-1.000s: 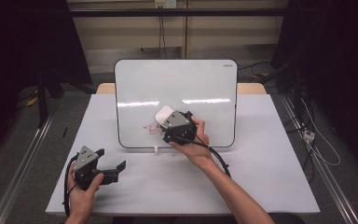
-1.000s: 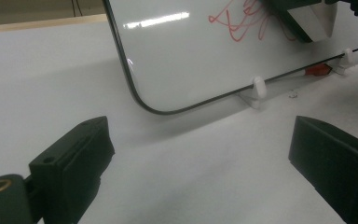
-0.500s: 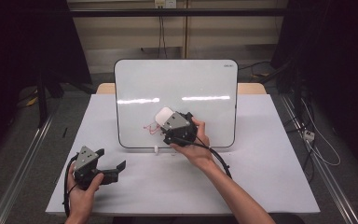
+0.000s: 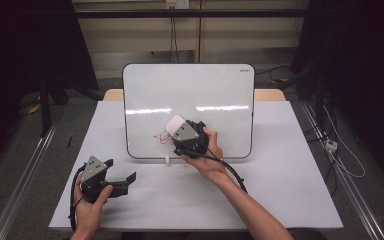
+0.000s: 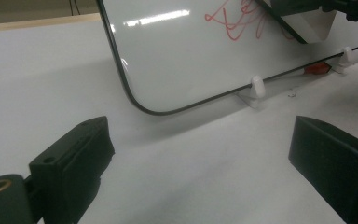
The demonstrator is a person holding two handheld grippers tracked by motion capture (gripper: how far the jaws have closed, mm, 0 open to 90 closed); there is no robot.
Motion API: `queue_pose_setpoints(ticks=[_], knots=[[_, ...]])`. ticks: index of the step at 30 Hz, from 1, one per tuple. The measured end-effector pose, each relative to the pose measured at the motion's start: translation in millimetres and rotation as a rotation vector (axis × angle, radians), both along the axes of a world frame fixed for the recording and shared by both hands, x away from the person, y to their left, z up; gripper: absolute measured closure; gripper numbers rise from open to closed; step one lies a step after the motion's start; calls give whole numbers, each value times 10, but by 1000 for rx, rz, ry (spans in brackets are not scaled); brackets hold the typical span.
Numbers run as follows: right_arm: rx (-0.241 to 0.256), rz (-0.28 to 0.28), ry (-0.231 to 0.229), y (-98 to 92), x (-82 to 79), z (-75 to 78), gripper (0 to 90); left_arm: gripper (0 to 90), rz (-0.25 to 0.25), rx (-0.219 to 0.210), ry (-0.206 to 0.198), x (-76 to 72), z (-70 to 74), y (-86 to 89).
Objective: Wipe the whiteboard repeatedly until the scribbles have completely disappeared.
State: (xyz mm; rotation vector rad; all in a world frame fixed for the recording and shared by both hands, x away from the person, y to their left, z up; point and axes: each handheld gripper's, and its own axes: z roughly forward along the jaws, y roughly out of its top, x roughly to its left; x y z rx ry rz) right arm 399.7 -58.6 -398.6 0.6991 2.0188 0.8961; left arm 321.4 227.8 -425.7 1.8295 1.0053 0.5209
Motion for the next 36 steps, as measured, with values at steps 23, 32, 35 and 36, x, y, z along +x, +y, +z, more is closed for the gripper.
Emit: queue_pose_setpoints(ticks=[23, 32, 35, 36], knots=[[-40, 19, 9, 194, -53, -74, 302, 58, -9, 14, 1, 15, -2, -16], [-95, 81, 29, 430, -107, -183, 301, 57, -6, 5, -1, 11, 0, -7], [-109, 96, 28, 472, -115, -197, 301, 57, -4, 2, 0, 14, -1, -11], [-108, 99, 32, 486, -112, -196, 301, 57, -6, 4, 2, 15, -2, -14]])
